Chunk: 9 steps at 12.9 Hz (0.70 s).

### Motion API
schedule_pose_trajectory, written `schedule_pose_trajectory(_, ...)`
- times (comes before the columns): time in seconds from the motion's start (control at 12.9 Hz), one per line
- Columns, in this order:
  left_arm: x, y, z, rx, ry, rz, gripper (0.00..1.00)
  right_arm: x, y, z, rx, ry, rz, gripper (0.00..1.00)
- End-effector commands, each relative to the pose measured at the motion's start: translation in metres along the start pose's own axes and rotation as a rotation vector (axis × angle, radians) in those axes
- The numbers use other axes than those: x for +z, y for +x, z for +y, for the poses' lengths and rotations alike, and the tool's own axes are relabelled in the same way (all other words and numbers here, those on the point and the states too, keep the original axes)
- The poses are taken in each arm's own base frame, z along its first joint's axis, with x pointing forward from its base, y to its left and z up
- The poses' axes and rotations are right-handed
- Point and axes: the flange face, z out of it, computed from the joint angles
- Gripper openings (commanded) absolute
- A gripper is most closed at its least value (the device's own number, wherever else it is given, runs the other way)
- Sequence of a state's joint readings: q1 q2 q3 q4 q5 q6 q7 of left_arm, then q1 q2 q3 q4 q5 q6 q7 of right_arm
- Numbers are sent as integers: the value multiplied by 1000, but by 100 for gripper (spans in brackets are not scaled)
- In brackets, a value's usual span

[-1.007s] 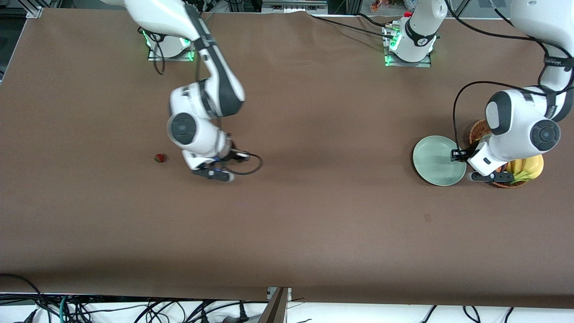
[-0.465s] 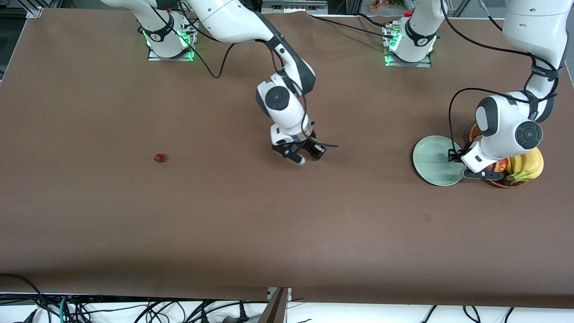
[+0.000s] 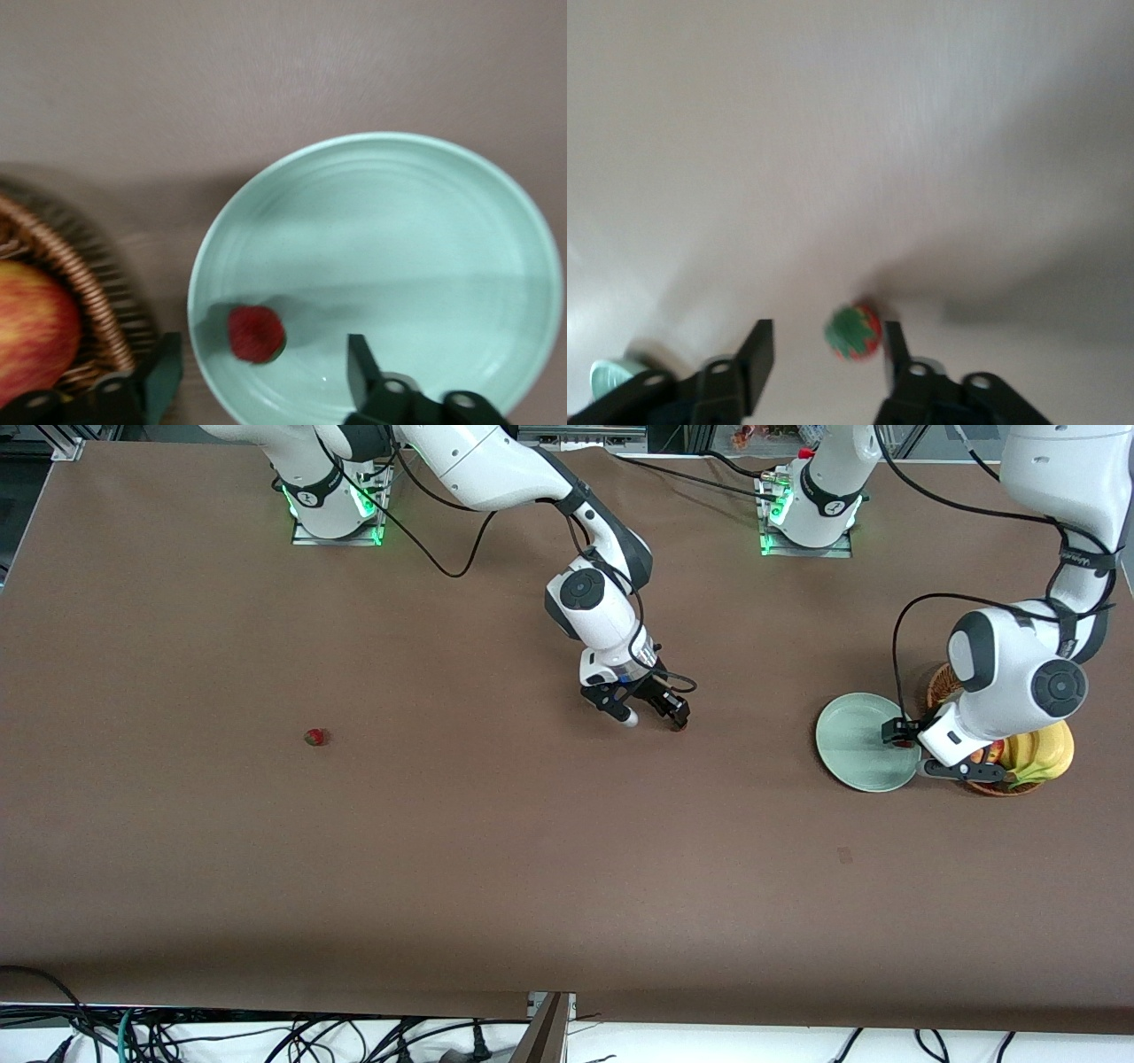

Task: Collect all strawberries into plate
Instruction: 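Release the strawberry on the plate while the right gripper sets another mid-table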

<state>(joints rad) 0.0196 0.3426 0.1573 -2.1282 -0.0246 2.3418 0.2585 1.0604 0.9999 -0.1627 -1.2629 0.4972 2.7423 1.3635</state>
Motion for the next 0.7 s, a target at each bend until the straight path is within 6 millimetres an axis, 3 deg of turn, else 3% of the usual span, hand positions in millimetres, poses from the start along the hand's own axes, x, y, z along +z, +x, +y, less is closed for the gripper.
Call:
schedule_pose_trajectory(0.0,-47,-8,8,-17,-35,44,100,-43,50,-24,-57,-165,23,80)
schedule_pose_trajectory(0.15,-55,-9,21,-32,-42,35,100,-93,91,-36,-206,-286,-49,80)
schedule_pose_trajectory(0.23,-56,-7,38,-51,-46,34,100,-117,118,-37,-255,-349,-80,80)
schedule_pose_trajectory(0.39,-60,-1,93,-100,-58,33,100,-158,176,-27,-401,-474,-120,80)
schedule_pose_trajectory(0.62,-67,4,202,-166,-75,47,100,-205,279,21,-604,-633,-189,80)
